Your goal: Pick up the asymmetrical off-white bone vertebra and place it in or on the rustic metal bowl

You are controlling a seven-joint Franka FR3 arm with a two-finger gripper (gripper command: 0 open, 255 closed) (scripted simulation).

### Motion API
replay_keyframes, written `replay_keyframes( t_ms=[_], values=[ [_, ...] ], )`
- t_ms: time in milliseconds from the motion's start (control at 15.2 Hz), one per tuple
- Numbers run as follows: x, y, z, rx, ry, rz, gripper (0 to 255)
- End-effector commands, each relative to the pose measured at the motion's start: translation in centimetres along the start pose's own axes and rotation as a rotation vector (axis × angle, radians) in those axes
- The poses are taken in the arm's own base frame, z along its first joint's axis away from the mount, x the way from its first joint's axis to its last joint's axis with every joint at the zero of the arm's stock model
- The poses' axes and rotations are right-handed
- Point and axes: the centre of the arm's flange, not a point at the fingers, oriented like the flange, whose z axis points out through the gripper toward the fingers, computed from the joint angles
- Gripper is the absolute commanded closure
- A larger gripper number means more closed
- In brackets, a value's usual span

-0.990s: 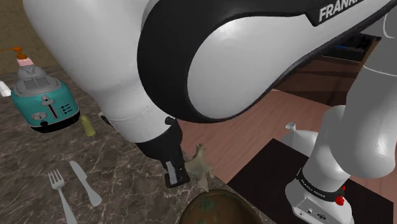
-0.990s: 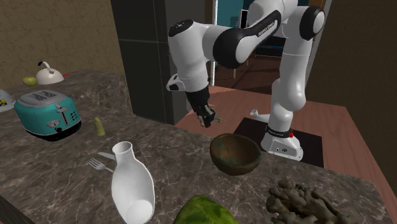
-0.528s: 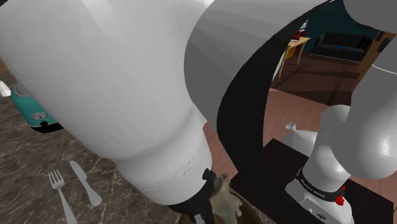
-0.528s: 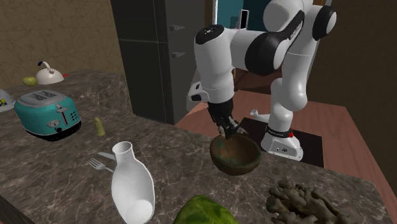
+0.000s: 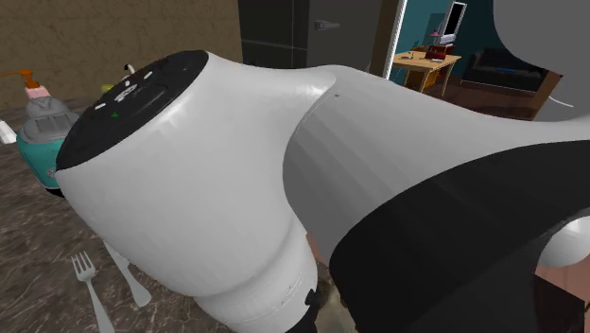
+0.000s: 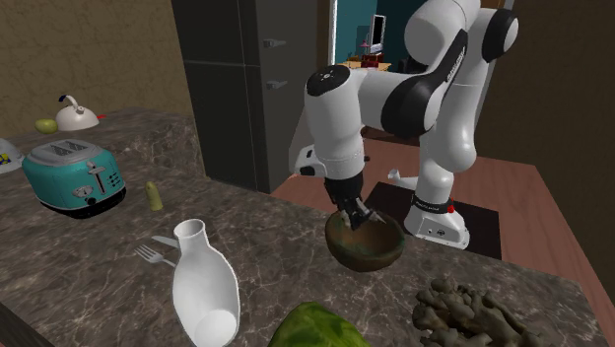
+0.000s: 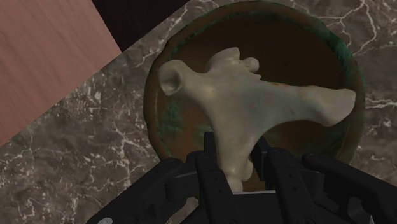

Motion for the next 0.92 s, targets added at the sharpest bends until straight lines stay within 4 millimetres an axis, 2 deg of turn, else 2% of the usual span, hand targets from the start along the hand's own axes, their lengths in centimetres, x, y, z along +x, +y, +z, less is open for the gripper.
replay_keyframes(
  t_ms=[0, 66, 594, 660, 858],
  values=[
    [0.29, -0.14, 1.11, 0.000, 0.000, 0.000, 255],
    [0.43, -0.18, 1.58, 0.000, 0.000, 0.000, 255],
    [0.43, -0.18, 1.58, 0.000, 0.000, 0.000, 255],
    [0.43, -0.18, 1.58, 0.000, 0.000, 0.000, 0],
    [0.43, -0.18, 1.58, 0.000, 0.000, 0.000, 0]
  ],
)
